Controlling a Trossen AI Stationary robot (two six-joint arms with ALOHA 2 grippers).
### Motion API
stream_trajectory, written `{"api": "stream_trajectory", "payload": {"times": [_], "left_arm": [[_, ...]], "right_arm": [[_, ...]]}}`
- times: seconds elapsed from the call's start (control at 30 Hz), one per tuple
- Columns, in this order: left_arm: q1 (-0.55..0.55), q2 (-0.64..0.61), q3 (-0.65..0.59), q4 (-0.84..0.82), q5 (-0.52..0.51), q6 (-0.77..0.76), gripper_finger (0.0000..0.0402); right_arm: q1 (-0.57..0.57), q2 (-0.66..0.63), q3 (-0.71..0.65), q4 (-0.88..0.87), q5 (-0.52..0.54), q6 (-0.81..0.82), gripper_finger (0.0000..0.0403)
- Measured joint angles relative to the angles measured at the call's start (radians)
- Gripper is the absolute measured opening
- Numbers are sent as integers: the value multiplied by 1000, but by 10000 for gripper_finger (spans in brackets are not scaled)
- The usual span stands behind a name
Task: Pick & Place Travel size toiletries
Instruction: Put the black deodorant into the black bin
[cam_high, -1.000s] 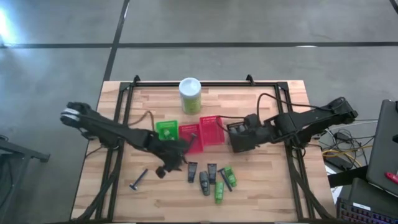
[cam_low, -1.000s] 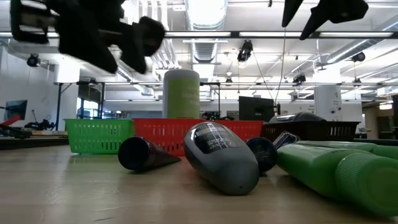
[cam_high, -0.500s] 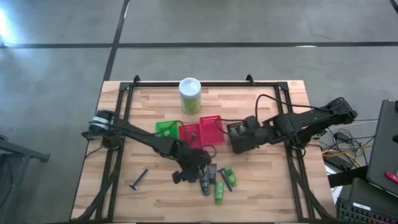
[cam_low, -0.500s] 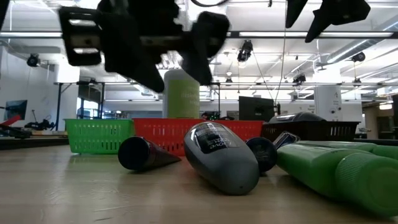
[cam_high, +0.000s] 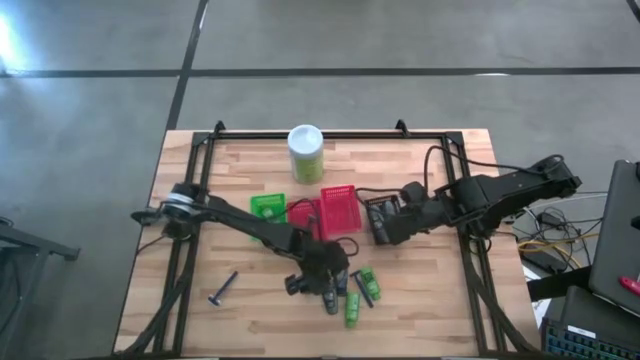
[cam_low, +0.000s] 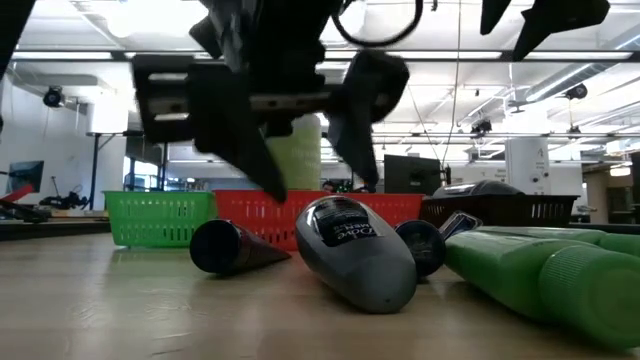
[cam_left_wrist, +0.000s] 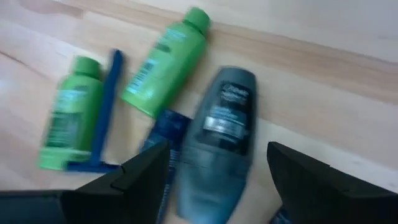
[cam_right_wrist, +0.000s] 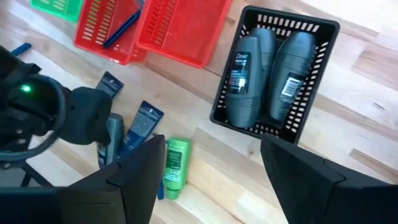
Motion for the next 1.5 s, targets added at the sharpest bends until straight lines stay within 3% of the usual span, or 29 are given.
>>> {"api": "stream_trajectory", "payload": {"times": [0.37,1.0,1.3,1.5], "left_arm": [[16,36,2,43,-14,8,289],[-6,60,1,37,7,-18,271],[-29,68,0,35,0,-33,265],[-28,68,-11,46,-19,-51,239]], "right_arm": [[0,-15,0,-21,0,-10,270],[-2,-15,-7,-72,7,-3,219],[-3,-15,-7,-72,11,11,237],[-3,-15,-7,-71,11,20,249]]}}
